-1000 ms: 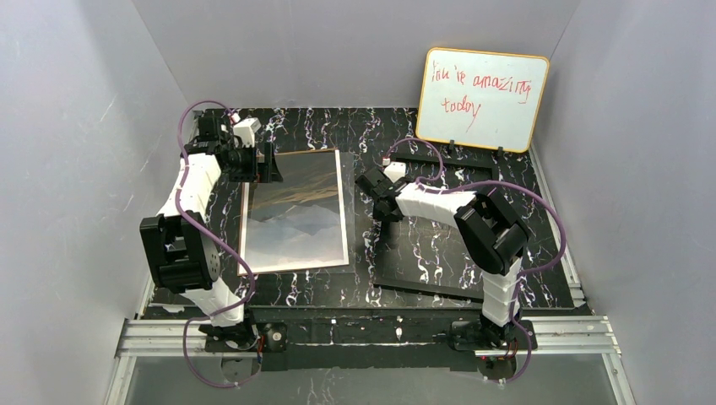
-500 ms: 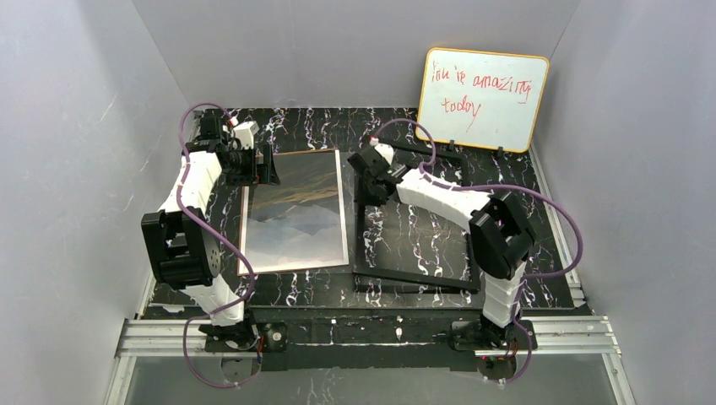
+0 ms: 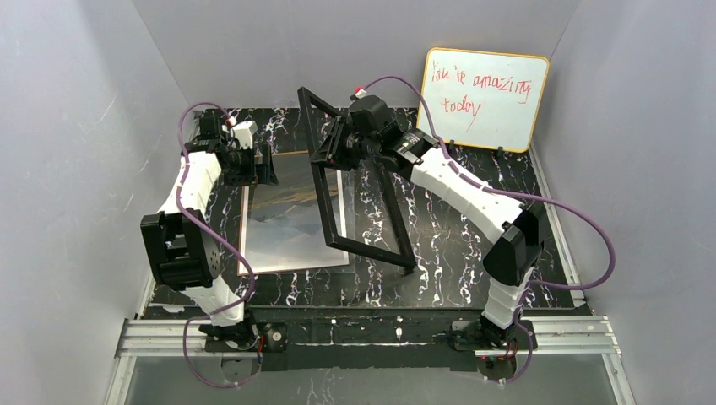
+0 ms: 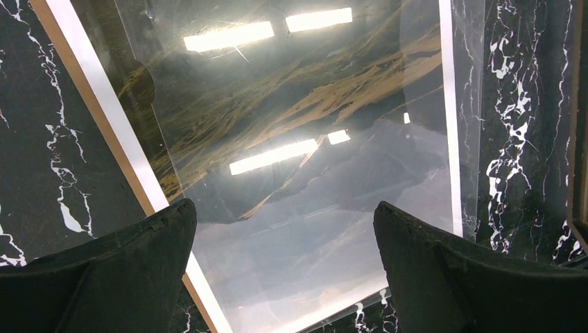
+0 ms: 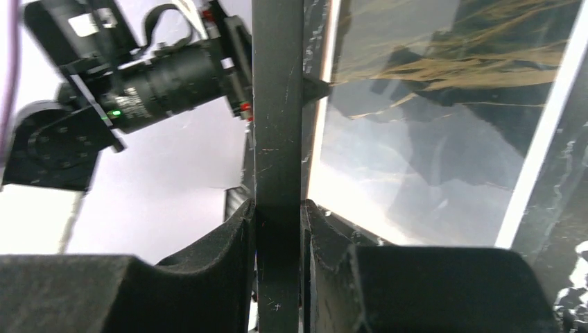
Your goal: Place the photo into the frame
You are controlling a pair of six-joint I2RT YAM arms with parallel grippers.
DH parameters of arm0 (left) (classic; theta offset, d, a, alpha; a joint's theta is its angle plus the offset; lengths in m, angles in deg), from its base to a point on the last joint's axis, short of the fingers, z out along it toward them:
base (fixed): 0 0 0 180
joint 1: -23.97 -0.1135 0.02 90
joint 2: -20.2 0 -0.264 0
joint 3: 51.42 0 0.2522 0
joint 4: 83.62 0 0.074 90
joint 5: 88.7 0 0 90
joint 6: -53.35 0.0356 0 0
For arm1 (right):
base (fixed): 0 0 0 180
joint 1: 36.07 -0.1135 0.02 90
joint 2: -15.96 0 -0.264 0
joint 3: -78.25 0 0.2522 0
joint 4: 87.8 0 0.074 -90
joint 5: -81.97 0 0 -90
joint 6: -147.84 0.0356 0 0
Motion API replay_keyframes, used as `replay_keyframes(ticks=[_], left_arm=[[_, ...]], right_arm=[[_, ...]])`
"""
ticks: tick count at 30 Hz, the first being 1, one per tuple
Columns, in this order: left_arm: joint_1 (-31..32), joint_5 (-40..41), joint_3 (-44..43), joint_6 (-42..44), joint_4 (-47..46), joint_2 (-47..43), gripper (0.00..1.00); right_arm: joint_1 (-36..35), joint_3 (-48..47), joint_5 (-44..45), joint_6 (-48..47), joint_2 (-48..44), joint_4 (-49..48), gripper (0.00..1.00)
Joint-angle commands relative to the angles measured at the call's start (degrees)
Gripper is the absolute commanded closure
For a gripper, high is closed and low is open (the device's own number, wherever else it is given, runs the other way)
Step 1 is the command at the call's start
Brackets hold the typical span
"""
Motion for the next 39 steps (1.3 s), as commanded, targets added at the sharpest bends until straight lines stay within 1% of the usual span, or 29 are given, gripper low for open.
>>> replay_keyframes(ticks=[1, 4, 8, 10, 17, 23, 25, 26, 29, 34, 37, 39], left_arm=[[-0.2, -1.6, 0.3, -0.3, 1.0, -3.8, 0.02], [-0.1, -2.2, 0.5, -0.5, 0.9, -4.1, 0.02], [-0.1, -3.6, 0.6, -1.0, 0.9, -4.4, 0.02], [0.0, -3.8, 0.6, -1.1, 0.9, -4.4, 0.02], [0.7, -4.4, 0.9, -1.0, 0.6, -4.6, 0.02], [4.0, -3.9, 2.4, -1.9, -1.5, -6.1, 0.02], [5.3, -3.6, 2.3, -2.8, -2.5, -6.8, 0.02], [7.1, -3.3, 2.0, -3.1, -2.5, -7.0, 0.02], [10.1, -2.2, -0.7, -4.3, -2.5, -7.6, 0.02], [16.0, 0.1, -8.6, -7.4, -2.6, -7.6, 0.02], [20.3, 1.0, -13.3, -9.8, -2.7, -6.9, 0.02], [23.3, 1.8, -15.6, -10.7, -2.8, -6.1, 0.02]], right_arm=[[1.6, -4.9, -5.5, 5.2, -4.0, -4.2, 0.99], [3.4, -1.5, -8.9, 8.5, -5.6, -8.9, 0.99], [7.1, 8.7, -18.0, 17.3, -8.3, -23.2, 0.99], [7.9, 12.8, -19.9, 21.0, -9.7, -29.0, 0.99], [9.6, 20.9, -19.5, 25.6, -14.1, -39.6, 0.99], [10.9, 31.7, -20.7, 33.6, -16.9, -51.7, 0.99], [11.2, 33.4, -20.5, 34.3, -17.6, -52.5, 0.99], [11.5, 33.9, -20.5, 34.4, -17.8, -52.6, 0.99], [12.7, 34.9, -21.2, 33.9, -19.1, -52.1, 0.98], [15.7, 36.7, -23.3, 30.7, -21.3, -47.1, 0.62], [17.4, 36.2, -25.3, 27.3, -22.0, -42.6, 0.51], [18.3, 34.9, -26.1, 24.7, -22.3, -38.4, 0.46]])
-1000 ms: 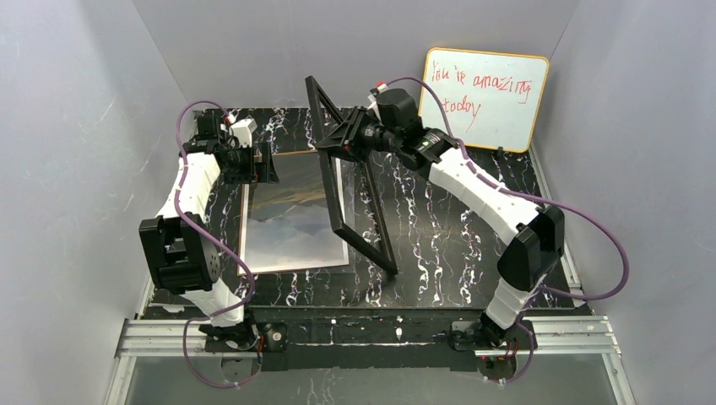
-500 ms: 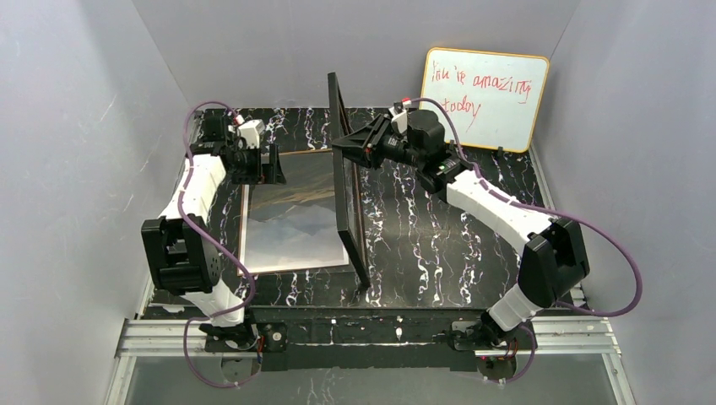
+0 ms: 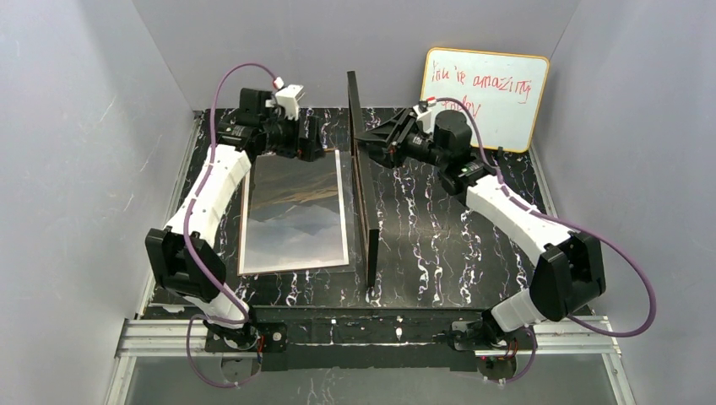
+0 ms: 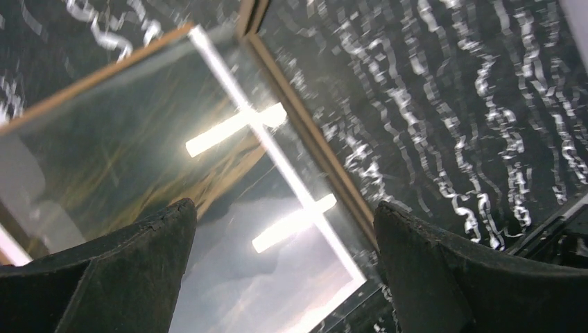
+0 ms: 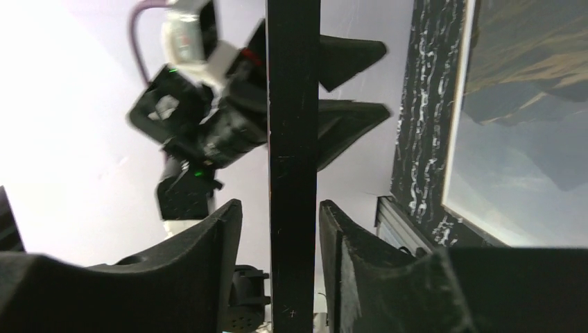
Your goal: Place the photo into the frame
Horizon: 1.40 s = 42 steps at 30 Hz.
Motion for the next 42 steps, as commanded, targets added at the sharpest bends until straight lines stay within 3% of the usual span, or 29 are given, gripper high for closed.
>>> replay_keyframes(ticks=[1, 5, 10, 17, 27, 36, 42], left_arm=[[6.5, 2.0, -6.1, -3.4, 0.1, -1.2, 0.02], [11.7, 6.8, -10.0, -2.6, -0.2, 1.9, 0.02], [13.4, 9.3, -13.0, -2.5, 0.4, 5.9, 0.02], [13.7, 12.5, -4.7, 0.0, -1.3, 4.9, 0.02], [14.9, 12.5, 0.0, -0.7, -3.5, 4.7, 0.02], [17.8, 12.5, -5.0, -3.7, -6.0, 8.1, 0.02], [19.9, 13.7, -10.6, -4.0, -6.1, 11.7, 0.02]], right_arm=[[2.1, -2.7, -3.8, -5.9, -2.9, 6.0, 0.42], [3.4, -7.8, -4.9, -11.9, -2.7, 14.3, 0.37], [4.3, -19.1, -3.7, -23.6, -0.1, 33.8, 0.35], [4.4, -32.3, 2.8, -40.0, 4.6, 55.8, 0.29], [5.2, -31.3, 8.2, -43.7, 3.6, 61.0, 0.3], [5.2, -32.7, 3.6, -42.0, 5.4, 59.9, 0.38], [5.2, -35.0, 5.3, -43.8, 5.6, 63.1, 0.39]])
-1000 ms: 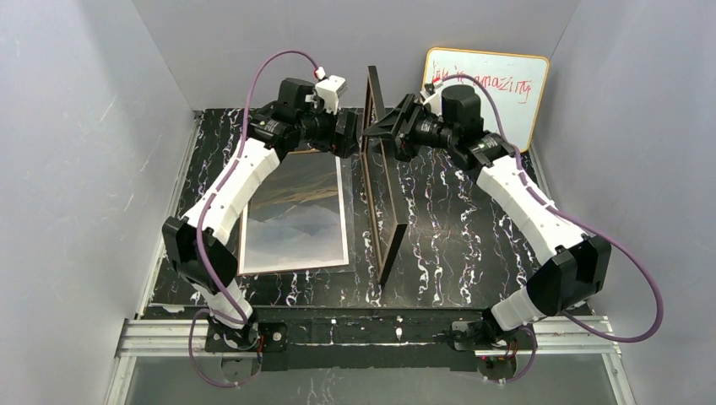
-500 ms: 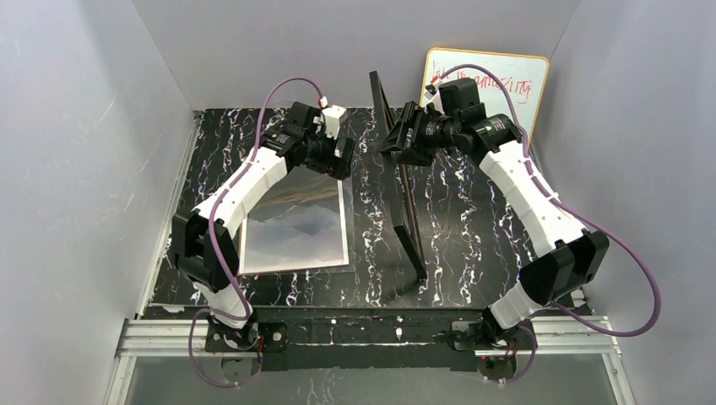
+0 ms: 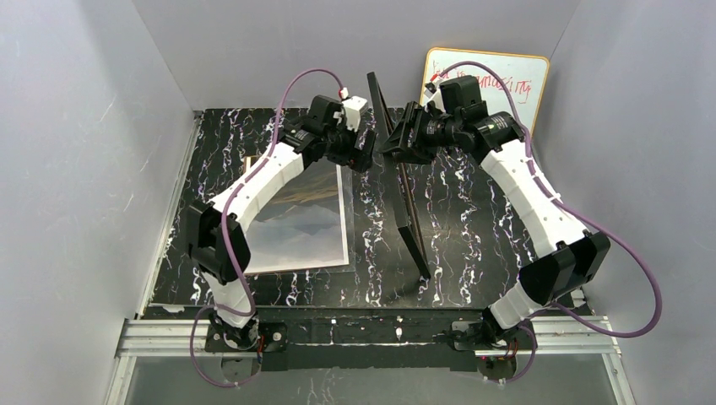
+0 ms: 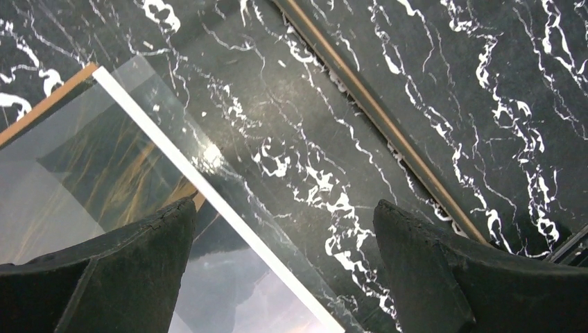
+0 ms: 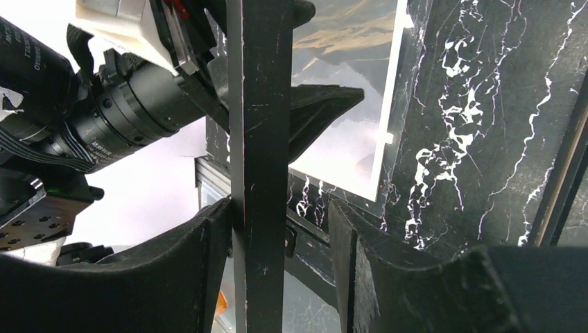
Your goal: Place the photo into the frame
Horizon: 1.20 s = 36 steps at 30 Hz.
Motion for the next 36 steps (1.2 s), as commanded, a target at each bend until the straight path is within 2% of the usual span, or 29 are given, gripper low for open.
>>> replay_keyframes(ticks=[1, 7, 11, 15, 22, 27, 32, 36], left_arm=[[1.4, 1.3, -6.1, -0.9, -0.2, 2.5, 0.02], [2.4, 2.4, -11.1, -0.8, 0.1, 5.9, 0.02], [3.2, 3.0, -13.3, -0.2, 0.5, 7.5, 0.02], [3.8, 3.3, -14.0, 0.1, 0.9, 8.7, 0.02], [4.2, 3.7, -14.4, 0.5, 1.4, 9.4, 0.02], [4.2, 3.8, -11.5, 1.4, 2.0, 7.4, 0.02], [4.2, 4.2, -7.2, 2.3, 2.9, 4.6, 0.02], [4.1, 5.2, -5.6, 3.1, 5.0, 2.2, 0.02]], right_arm=[[0.4, -4.5, 0.9, -2.3, 0.4, 3.8, 0.39], [0.2, -9.4, 4.0, -7.6, 2.1, 11.2, 0.37], [-0.2, -13.7, 9.2, -10.4, 3.4, 17.0, 0.38], [-0.8, -17.0, 15.7, -13.2, 4.8, 22.4, 0.46], [-1.9, -18.3, 22.4, -14.2, 4.8, 23.9, 0.6], [-2.0, -20.1, 30.2, -13.6, 3.9, 24.3, 0.83], [-2.0, -15.0, 24.4, -10.0, 1.1, 17.5, 0.99], [-2.0, -16.2, 17.9, -7.3, 2.1, 14.6, 0.99]])
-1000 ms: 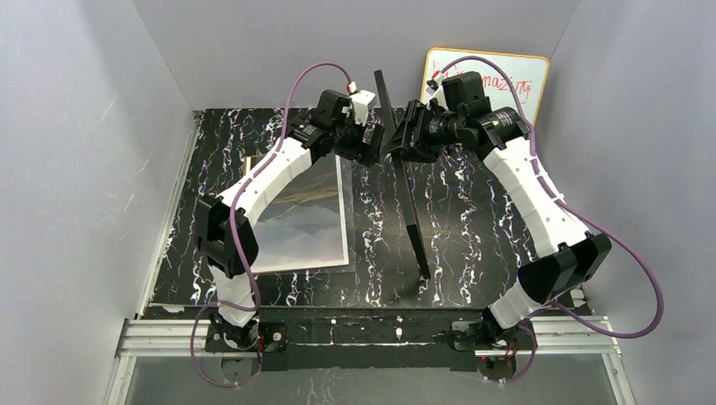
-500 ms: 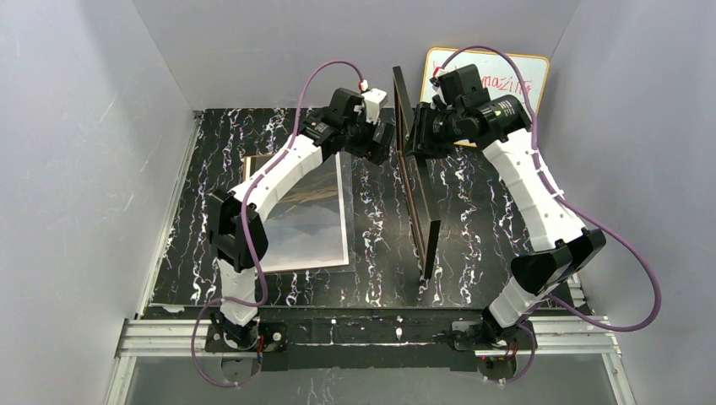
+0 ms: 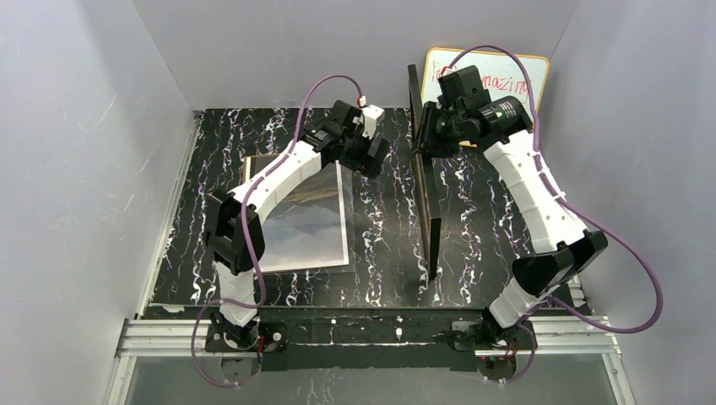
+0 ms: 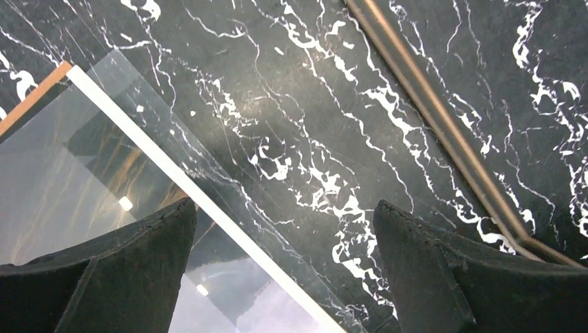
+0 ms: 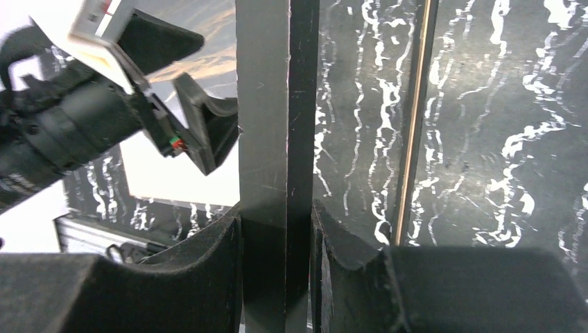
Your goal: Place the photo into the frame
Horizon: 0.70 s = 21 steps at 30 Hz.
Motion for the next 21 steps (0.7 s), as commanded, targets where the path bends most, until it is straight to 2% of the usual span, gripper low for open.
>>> replay_keyframes(ticks=[1, 8, 11, 15, 21], left_arm=[[0.0, 1.6, 1.5, 1.6, 3.9, -6.8, 0.02], [-3.5, 3.0, 0.7, 1.6, 6.9, -10.2, 0.02], [-4.8, 4.8, 1.1, 1.8, 7.4, -11.3, 0.02], [-5.1, 5.5, 3.7, 3.6, 7.4, -12.6, 0.02], [-5.1, 4.7, 7.2, 4.9, 7.2, -12.9, 0.02]], right_arm=[[-0.1, -1.7, -8.1, 4.3, -1.4, -7.6, 0.99], [-0.1, -0.4, -16.4, 10.2, -3.7, -17.0, 0.99], [0.0, 4.2, -17.8, 12.4, -6.7, -22.8, 0.99], [0.2, 10.3, -16.9, 12.5, -9.3, -25.6, 0.99], [3.7, 23.3, -18.4, 15.2, -15.0, -31.9, 0.99]])
